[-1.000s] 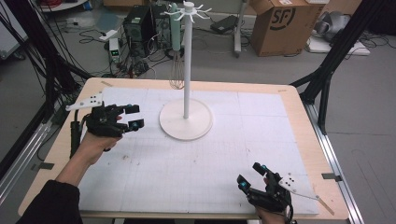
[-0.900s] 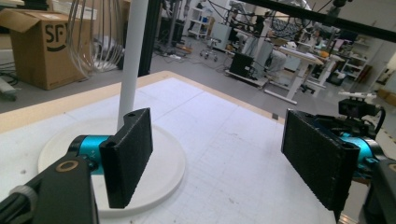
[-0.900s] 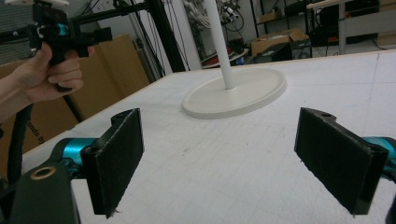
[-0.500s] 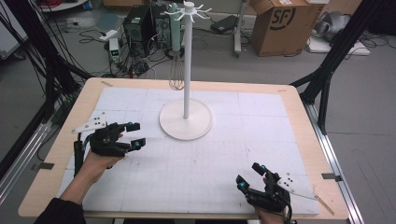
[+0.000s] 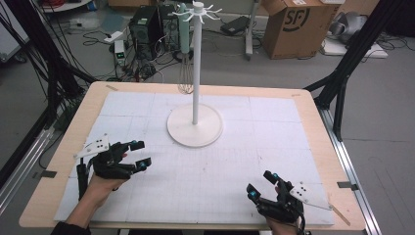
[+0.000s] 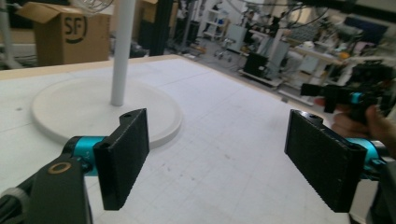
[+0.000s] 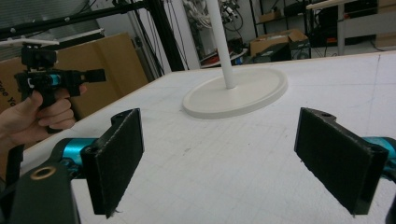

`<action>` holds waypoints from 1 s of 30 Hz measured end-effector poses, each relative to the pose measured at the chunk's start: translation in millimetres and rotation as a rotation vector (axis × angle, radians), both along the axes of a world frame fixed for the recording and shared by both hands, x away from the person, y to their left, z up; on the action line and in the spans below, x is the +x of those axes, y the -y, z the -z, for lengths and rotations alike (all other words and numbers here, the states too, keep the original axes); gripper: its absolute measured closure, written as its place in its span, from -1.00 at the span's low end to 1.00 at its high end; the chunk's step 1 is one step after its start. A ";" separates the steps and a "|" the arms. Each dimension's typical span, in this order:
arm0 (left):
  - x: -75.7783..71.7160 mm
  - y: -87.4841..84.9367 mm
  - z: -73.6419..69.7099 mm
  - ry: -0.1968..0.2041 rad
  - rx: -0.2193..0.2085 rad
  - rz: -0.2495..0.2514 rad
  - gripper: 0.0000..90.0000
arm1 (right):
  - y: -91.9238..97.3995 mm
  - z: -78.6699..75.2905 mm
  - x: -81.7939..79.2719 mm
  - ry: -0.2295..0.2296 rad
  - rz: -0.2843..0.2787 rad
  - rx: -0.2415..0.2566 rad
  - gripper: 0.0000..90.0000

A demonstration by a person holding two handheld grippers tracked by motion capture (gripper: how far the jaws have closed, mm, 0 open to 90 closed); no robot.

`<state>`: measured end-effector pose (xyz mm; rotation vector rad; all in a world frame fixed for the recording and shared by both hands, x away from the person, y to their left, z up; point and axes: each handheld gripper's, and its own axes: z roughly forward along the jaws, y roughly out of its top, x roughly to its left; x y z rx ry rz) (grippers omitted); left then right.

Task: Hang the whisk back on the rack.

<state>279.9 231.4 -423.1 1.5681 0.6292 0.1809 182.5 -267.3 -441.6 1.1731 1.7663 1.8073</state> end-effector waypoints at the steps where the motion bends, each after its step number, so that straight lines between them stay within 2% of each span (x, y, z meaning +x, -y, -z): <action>1: -2.0 -0.1 1.1 0.007 0.011 -0.016 -0.57 | -0.5 0.0 0.2 0.000 0.000 0.002 -0.67; 7: -13.5 -2.7 7.6 0.033 0.017 -0.045 -0.60 | -2.9 -0.6 1.2 0.005 -0.005 -0.002 -0.67; 13: -24.8 -0.6 12.1 0.037 0.017 -0.042 -0.60 | -5.0 -1.1 0.8 0.009 0.000 -0.016 -0.67; 15: -29.2 0.1 11.8 0.043 0.028 -0.040 -0.60 | -4.6 -1.0 0.7 0.008 0.003 -0.022 -0.67; 18: -36.2 0.6 13.4 0.062 0.019 -0.050 -0.61 | -3.7 -0.7 0.7 0.007 0.009 -0.030 -0.67; 21: -42.9 2.4 15.0 0.084 0.014 -0.055 -0.61 | -4.6 -0.3 1.3 0.012 0.013 -0.059 -0.67; 25: -52.7 5.3 18.9 0.133 0.010 -0.067 -0.61 | -9.9 0.8 2.4 0.013 0.008 -0.122 -0.68; 27: -56.0 6.4 21.0 0.137 0.015 -0.061 -0.62 | -15.1 0.7 1.6 0.018 -0.007 -0.151 -0.68; 30: -58.4 6.8 23.1 0.134 0.020 -0.052 -0.62 | -18.3 0.6 0.7 0.027 -0.020 -0.170 -0.68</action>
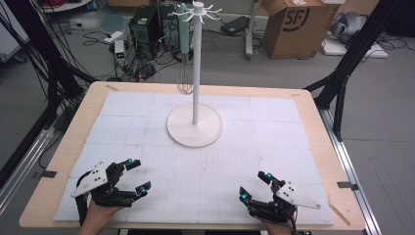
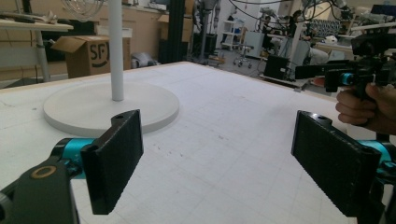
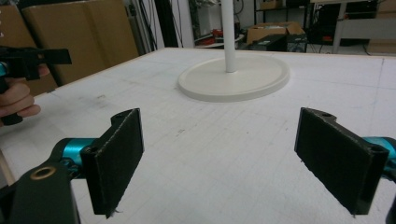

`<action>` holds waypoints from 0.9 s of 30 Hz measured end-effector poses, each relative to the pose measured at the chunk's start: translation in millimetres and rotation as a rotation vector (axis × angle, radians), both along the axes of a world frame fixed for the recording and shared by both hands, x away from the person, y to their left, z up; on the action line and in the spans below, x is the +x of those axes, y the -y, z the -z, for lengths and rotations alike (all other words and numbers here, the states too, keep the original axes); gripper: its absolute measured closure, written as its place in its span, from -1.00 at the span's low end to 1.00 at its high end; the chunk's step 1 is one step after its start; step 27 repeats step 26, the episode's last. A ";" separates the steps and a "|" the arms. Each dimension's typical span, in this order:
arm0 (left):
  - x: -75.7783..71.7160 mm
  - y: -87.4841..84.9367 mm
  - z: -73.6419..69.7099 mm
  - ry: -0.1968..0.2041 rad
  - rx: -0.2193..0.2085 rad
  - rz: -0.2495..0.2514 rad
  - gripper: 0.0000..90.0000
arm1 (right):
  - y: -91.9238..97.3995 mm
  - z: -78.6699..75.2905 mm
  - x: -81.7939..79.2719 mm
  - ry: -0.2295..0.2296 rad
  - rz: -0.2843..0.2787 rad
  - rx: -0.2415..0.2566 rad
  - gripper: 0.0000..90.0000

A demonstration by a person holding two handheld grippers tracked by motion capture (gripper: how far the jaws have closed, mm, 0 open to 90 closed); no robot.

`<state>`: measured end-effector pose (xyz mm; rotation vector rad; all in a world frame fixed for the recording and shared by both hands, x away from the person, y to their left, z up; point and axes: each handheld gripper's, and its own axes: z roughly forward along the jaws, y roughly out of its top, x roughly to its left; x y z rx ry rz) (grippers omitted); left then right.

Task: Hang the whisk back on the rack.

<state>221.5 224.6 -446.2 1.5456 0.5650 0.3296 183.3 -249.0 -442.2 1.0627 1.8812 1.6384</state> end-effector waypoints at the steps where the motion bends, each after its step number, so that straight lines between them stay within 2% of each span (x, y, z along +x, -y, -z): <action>1: 0.1 -0.5 0.7 -0.003 -0.008 -0.002 -0.62 | -0.5 0.0 0.0 0.002 -0.001 -0.002 -0.68; 3: 0.8 -1.9 2.9 -0.004 -0.013 -0.005 -0.62 | -0.9 0.2 0.0 0.004 -0.002 -0.004 -0.68; 9: 4.1 -1.9 9.7 -0.056 0.004 0.002 -0.61 | -0.7 1.1 1.2 -0.005 0.000 -0.004 -0.68; 23: 4.4 -2.2 10.7 -0.063 -0.004 -0.001 -0.62 | -1.0 0.6 0.4 0.000 -0.006 -0.002 -0.68; 27: 5.2 -2.0 11.6 -0.076 -0.014 -0.011 -0.62 | -1.0 0.6 0.3 0.000 -0.005 -0.002 -0.68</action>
